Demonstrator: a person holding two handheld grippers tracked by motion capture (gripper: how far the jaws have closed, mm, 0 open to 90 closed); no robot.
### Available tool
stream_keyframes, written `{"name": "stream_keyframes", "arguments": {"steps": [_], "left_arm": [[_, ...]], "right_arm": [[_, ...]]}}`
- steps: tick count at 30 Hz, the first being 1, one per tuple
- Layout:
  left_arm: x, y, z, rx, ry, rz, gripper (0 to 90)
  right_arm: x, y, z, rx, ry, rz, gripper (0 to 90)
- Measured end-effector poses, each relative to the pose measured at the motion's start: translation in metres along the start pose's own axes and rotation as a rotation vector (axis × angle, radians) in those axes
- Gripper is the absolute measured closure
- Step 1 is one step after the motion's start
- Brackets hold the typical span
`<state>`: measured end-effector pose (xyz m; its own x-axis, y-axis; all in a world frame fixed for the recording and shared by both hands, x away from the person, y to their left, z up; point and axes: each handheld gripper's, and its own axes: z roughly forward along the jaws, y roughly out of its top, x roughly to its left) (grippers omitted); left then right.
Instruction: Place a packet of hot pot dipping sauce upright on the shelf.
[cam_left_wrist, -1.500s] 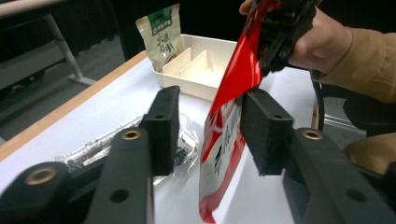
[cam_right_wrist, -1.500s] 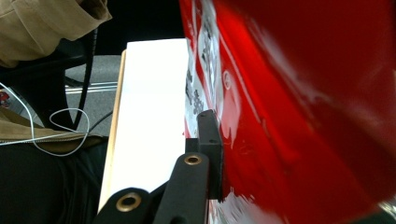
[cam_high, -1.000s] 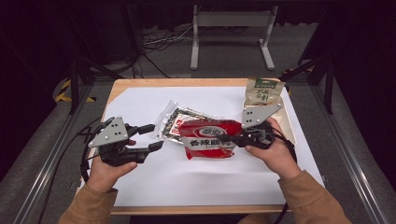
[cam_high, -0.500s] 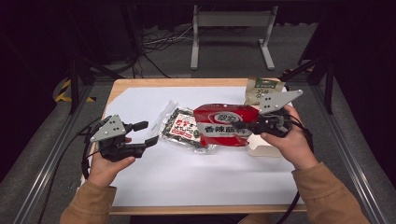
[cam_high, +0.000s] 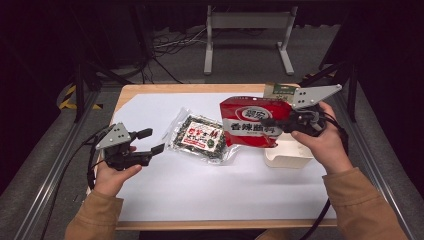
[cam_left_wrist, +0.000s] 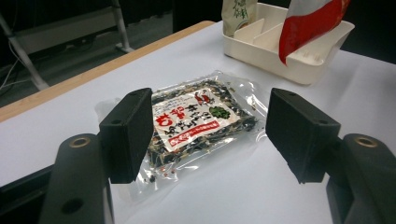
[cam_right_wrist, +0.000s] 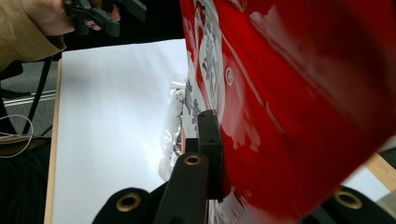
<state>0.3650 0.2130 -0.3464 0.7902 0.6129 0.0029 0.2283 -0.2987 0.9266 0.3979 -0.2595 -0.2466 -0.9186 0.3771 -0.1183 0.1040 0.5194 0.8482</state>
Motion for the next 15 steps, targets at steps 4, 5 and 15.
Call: {"name": "stream_keyframes", "arguments": {"steps": [4,5,15], "left_arm": [[0.002,-0.003,0.001,0.000,0.003,-0.006,31.5],[0.003,-0.004,0.002,0.000,0.005,-0.003,31.3],[0.009,-0.012,0.006,0.018,0.016,-0.011,30.0]], "right_arm": [[-0.009,-0.001,-0.006,-0.003,-0.015,0.002,89.3],[-0.012,-0.001,-0.008,-0.006,-0.017,0.004,89.3],[-0.033,-0.006,-0.020,-0.002,-0.063,0.014,89.3]]}}
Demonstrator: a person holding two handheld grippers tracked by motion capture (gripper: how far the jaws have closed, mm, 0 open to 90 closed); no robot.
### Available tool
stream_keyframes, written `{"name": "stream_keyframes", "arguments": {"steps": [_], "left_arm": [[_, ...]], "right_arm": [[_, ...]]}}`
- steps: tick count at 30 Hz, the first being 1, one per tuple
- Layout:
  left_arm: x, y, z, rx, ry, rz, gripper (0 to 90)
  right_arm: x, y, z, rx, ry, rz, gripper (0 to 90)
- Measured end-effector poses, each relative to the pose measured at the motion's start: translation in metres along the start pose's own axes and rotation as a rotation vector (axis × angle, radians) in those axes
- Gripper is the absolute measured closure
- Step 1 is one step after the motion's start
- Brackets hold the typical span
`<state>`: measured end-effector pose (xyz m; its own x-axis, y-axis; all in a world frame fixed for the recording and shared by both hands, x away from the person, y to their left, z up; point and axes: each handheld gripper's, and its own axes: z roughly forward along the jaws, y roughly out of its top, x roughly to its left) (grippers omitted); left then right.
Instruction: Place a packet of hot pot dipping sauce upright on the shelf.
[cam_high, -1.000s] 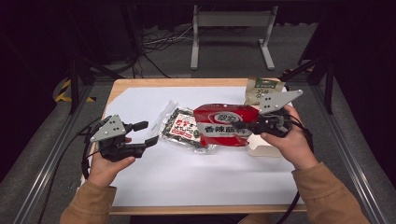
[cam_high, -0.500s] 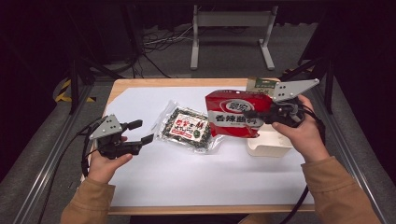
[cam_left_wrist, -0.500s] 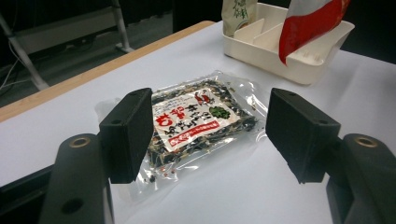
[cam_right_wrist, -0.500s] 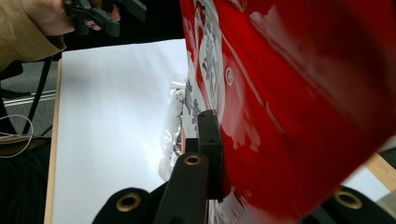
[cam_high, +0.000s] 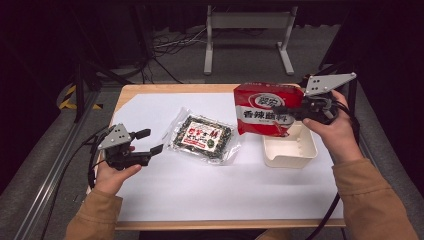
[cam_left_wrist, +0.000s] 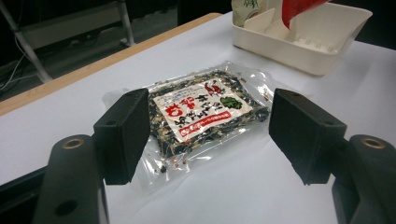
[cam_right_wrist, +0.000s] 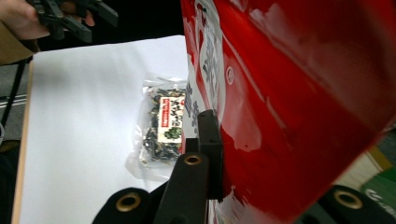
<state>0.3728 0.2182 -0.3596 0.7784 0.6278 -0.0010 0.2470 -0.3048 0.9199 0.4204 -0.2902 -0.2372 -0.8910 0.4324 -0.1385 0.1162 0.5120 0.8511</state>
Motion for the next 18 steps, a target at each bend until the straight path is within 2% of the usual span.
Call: {"name": "stream_keyframes", "arguments": {"steps": [8,18], "left_arm": [[0.006,-0.007,0.003,-0.002,0.004,-0.019,28.3],[0.011,-0.013,0.005,0.008,0.012,-0.027,27.5]], "right_arm": [[-0.018,-0.005,-0.007,-0.007,-0.036,0.016,89.3],[-0.043,-0.015,-0.011,0.014,-0.081,0.048,89.3]]}}
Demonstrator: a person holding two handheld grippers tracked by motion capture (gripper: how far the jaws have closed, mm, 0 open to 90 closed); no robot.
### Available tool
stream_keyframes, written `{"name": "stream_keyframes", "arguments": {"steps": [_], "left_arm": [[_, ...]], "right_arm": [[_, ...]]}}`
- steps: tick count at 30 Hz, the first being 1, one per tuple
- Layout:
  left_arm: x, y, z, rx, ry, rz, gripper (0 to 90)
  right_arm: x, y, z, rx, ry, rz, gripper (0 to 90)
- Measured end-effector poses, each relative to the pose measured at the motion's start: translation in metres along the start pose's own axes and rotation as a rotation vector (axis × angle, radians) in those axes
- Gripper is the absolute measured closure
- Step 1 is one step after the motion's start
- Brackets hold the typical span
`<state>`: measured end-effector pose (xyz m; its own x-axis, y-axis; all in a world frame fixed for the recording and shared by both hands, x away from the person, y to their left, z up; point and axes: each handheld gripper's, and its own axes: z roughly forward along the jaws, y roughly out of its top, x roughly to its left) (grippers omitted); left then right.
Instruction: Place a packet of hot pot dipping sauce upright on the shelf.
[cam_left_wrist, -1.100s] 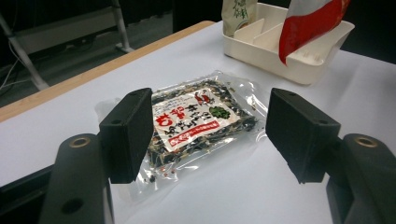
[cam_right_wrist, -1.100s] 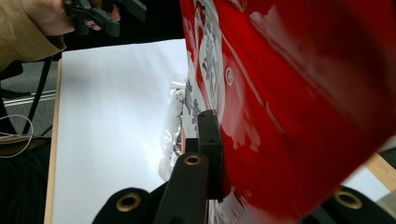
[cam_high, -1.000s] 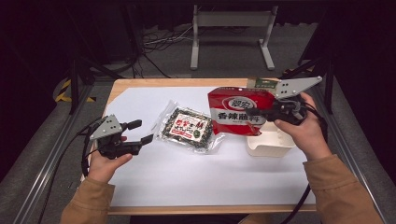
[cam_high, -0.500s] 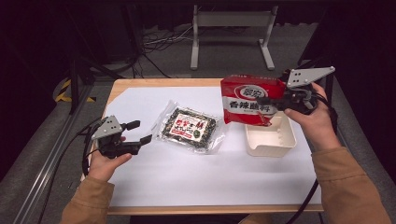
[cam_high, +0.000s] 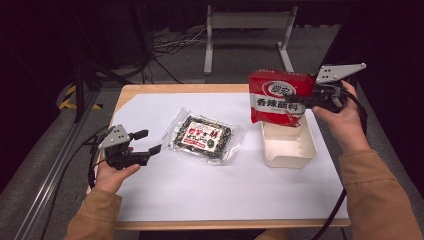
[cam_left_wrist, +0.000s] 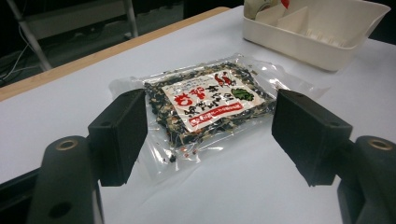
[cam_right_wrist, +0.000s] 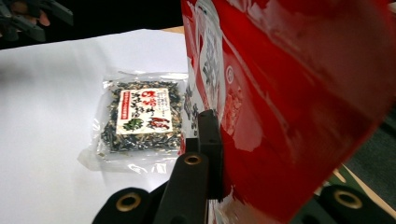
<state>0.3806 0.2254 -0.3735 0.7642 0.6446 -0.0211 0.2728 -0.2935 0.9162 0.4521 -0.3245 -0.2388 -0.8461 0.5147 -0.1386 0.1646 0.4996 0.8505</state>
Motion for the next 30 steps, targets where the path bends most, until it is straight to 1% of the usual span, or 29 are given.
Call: {"name": "stream_keyframes", "arguments": {"steps": [5,7,9,14,15,16,17,19,21,24,30], "left_arm": [[0.003,-0.002,0.000,0.002,0.005,-0.003,27.5],[0.004,-0.003,0.000,0.005,0.006,-0.003,27.5],[0.004,-0.003,0.000,0.005,0.006,-0.010,27.5],[0.005,-0.005,0.001,0.013,0.009,-0.004,27.6],[0.005,-0.005,0.001,0.013,0.010,-0.004,27.6],[0.004,-0.006,0.001,0.011,0.010,-0.015,27.6],[0.005,-0.006,0.000,0.011,0.014,-0.008,27.6],[0.005,-0.007,-0.001,0.012,0.015,-0.018,27.6],[0.006,-0.008,-0.002,0.009,0.019,-0.018,27.6],[0.006,-0.009,-0.003,0.010,0.022,-0.029,27.6],[0.007,-0.010,-0.004,0.014,0.025,-0.023,27.6]], "right_arm": [[-0.010,-0.004,-0.003,0.001,-0.025,0.012,89.3],[-0.012,-0.005,-0.004,0.002,-0.029,0.013,89.3],[-0.016,-0.008,-0.006,0.006,-0.039,0.026,89.3],[-0.025,-0.013,-0.007,0.016,-0.056,0.044,89.3],[-0.026,-0.014,-0.006,0.015,-0.056,0.049,89.3],[-0.027,-0.015,-0.006,0.019,-0.059,0.048,89.3],[-0.028,-0.016,-0.005,0.020,-0.059,0.055,89.3],[-0.031,-0.018,-0.004,0.026,-0.063,0.057,89.3],[-0.032,-0.019,-0.003,0.026,-0.063,0.060,89.2],[-0.038,-0.025,0.001,0.038,-0.066,0.074,89.2],[-0.045,-0.032,0.008,0.059,-0.071,0.085,89.3]]}}
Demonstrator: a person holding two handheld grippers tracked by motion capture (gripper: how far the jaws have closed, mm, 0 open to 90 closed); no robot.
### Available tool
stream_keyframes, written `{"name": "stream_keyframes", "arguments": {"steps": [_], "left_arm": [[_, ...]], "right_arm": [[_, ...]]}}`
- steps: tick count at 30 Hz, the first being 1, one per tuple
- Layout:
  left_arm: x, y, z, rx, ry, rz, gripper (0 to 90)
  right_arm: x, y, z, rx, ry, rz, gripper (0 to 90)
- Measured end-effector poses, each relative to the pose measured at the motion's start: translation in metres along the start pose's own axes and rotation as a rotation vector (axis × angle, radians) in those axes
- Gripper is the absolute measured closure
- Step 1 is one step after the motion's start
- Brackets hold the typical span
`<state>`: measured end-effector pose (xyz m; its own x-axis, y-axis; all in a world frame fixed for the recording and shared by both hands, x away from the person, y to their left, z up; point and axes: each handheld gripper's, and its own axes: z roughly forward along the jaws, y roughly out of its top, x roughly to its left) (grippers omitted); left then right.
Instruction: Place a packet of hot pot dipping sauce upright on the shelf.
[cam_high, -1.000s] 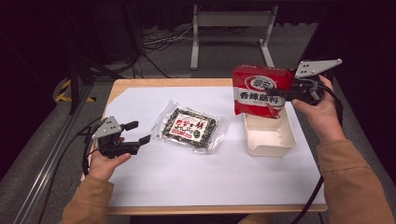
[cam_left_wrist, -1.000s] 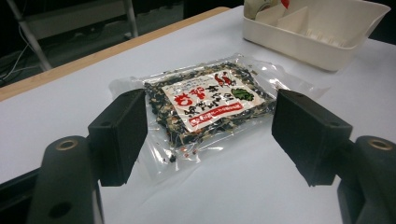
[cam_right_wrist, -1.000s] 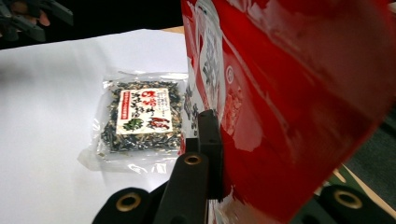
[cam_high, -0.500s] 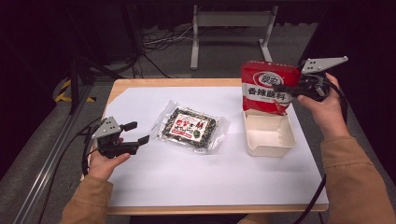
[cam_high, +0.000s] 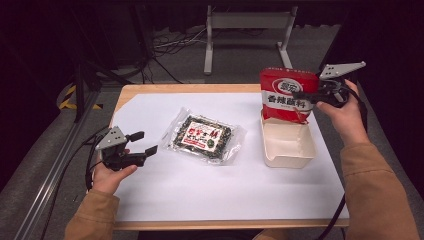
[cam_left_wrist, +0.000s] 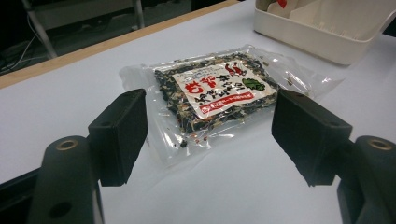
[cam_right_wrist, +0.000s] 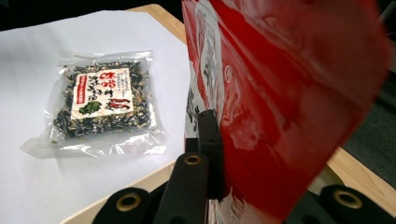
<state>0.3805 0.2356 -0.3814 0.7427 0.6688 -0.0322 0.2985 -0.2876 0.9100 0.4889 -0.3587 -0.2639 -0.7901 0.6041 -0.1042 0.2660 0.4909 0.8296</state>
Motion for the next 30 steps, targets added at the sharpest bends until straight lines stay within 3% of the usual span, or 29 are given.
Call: {"name": "stream_keyframes", "arguments": {"steps": [7,18,30], "left_arm": [[0.000,-0.001,0.000,0.003,-0.001,-0.011,27.6],[0.001,-0.002,0.000,0.007,-0.003,-0.006,27.5],[0.001,-0.002,0.002,0.015,-0.004,-0.005,27.6]], "right_arm": [[-0.007,-0.005,0.009,0.014,-0.010,-0.007,89.3],[-0.009,-0.010,0.026,0.039,-0.017,-0.026,89.2],[-0.008,-0.019,0.037,0.040,-0.002,-0.017,89.2]]}}
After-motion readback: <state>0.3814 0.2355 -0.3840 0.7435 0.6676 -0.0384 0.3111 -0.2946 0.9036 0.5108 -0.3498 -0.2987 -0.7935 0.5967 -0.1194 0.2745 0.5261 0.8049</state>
